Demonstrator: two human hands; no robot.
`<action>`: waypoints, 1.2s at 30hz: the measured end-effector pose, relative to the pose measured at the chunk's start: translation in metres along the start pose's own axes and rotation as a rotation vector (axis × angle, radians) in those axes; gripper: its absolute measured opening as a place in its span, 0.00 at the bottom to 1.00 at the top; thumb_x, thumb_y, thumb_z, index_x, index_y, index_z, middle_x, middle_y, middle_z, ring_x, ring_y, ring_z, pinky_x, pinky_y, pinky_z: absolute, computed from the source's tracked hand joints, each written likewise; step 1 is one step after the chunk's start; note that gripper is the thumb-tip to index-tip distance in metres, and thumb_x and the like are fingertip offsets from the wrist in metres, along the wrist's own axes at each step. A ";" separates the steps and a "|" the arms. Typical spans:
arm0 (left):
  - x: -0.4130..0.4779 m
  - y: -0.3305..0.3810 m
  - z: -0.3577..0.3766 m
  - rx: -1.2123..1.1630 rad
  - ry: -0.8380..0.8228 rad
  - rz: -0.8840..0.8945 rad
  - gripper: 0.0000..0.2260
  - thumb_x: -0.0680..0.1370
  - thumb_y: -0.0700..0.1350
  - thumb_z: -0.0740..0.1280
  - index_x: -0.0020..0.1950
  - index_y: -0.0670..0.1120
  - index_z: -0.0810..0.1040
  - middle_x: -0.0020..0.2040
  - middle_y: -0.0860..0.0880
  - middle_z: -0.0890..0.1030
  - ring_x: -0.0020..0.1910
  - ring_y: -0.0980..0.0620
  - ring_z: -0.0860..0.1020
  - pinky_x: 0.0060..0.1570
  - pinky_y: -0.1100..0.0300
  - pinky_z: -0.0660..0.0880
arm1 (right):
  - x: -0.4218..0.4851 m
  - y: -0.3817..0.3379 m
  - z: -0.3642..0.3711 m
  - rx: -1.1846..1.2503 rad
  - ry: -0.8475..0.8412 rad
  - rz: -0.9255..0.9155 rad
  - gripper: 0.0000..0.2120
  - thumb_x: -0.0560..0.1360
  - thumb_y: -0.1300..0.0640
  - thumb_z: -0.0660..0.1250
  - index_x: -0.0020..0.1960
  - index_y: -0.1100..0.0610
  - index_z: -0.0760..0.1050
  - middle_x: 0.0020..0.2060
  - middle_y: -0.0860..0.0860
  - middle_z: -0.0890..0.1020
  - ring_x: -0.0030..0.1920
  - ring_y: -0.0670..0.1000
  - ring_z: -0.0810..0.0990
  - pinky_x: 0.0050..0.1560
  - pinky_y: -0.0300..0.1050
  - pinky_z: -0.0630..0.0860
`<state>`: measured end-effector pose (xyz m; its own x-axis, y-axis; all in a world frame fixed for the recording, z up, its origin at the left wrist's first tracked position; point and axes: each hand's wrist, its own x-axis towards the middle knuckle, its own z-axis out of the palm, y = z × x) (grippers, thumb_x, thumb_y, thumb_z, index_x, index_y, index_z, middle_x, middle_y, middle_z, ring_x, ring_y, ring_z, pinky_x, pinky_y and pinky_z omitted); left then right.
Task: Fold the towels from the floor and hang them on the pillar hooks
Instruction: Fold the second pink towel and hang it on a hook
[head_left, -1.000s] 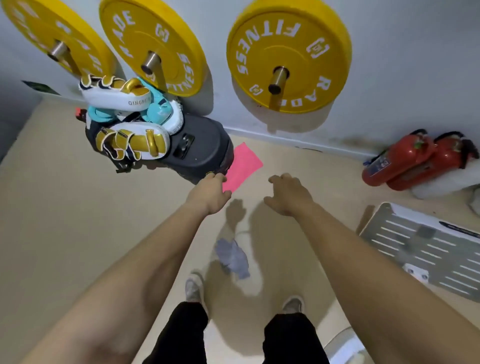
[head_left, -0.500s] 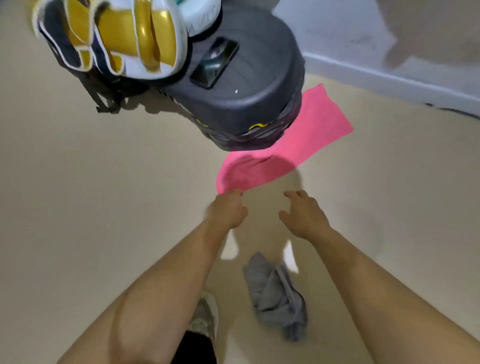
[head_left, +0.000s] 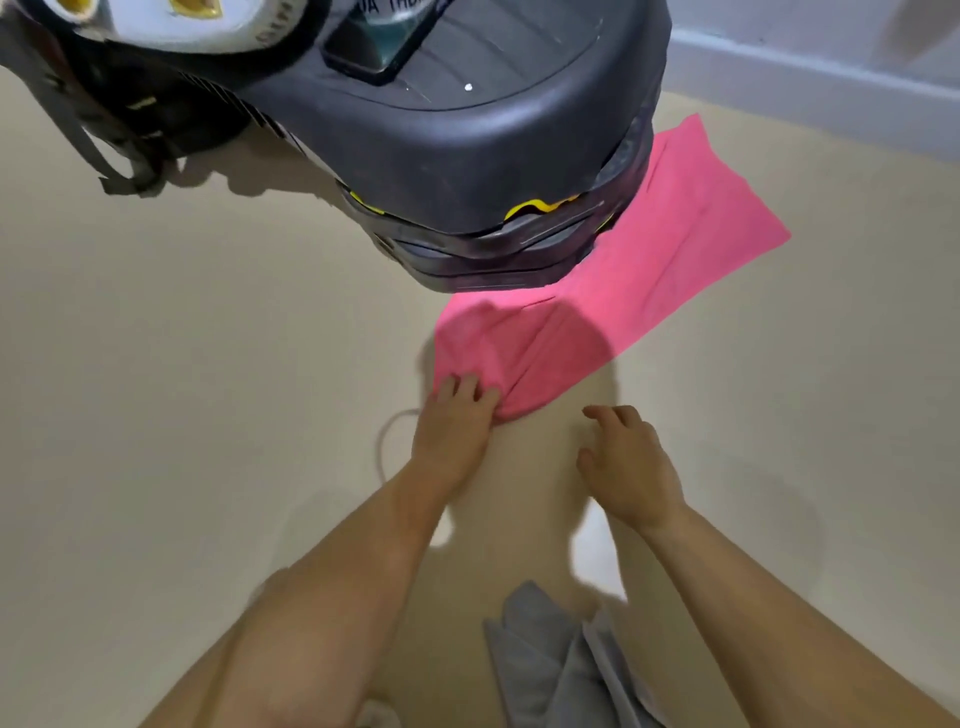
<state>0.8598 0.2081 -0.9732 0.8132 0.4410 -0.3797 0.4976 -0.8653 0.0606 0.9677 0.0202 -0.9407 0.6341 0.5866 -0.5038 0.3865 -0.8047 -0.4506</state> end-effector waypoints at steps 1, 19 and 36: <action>-0.012 0.005 -0.007 -0.039 0.002 0.057 0.15 0.81 0.43 0.59 0.67 0.47 0.74 0.62 0.43 0.76 0.62 0.40 0.73 0.55 0.49 0.71 | -0.006 -0.005 -0.008 -0.016 -0.004 0.000 0.29 0.75 0.57 0.64 0.76 0.51 0.64 0.70 0.55 0.69 0.64 0.60 0.72 0.57 0.53 0.75; -0.289 0.068 -0.446 -0.599 -0.089 0.017 0.15 0.74 0.59 0.71 0.55 0.54 0.74 0.43 0.54 0.78 0.40 0.53 0.76 0.40 0.57 0.72 | -0.298 -0.171 -0.315 0.261 -0.200 -0.107 0.02 0.74 0.55 0.66 0.43 0.49 0.75 0.31 0.45 0.78 0.35 0.50 0.77 0.35 0.46 0.72; -0.482 0.153 -0.776 -0.758 -0.052 0.259 0.08 0.77 0.41 0.70 0.41 0.52 0.84 0.34 0.62 0.82 0.36 0.65 0.78 0.39 0.63 0.71 | -0.612 -0.264 -0.601 0.458 0.039 -0.161 0.09 0.76 0.53 0.64 0.39 0.53 0.78 0.29 0.49 0.83 0.34 0.54 0.84 0.43 0.48 0.80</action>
<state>0.7785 0.0480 -0.0643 0.9252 0.2203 -0.3090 0.3795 -0.5329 0.7563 0.8803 -0.1809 -0.0708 0.6185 0.6893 -0.3772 0.1522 -0.5761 -0.8031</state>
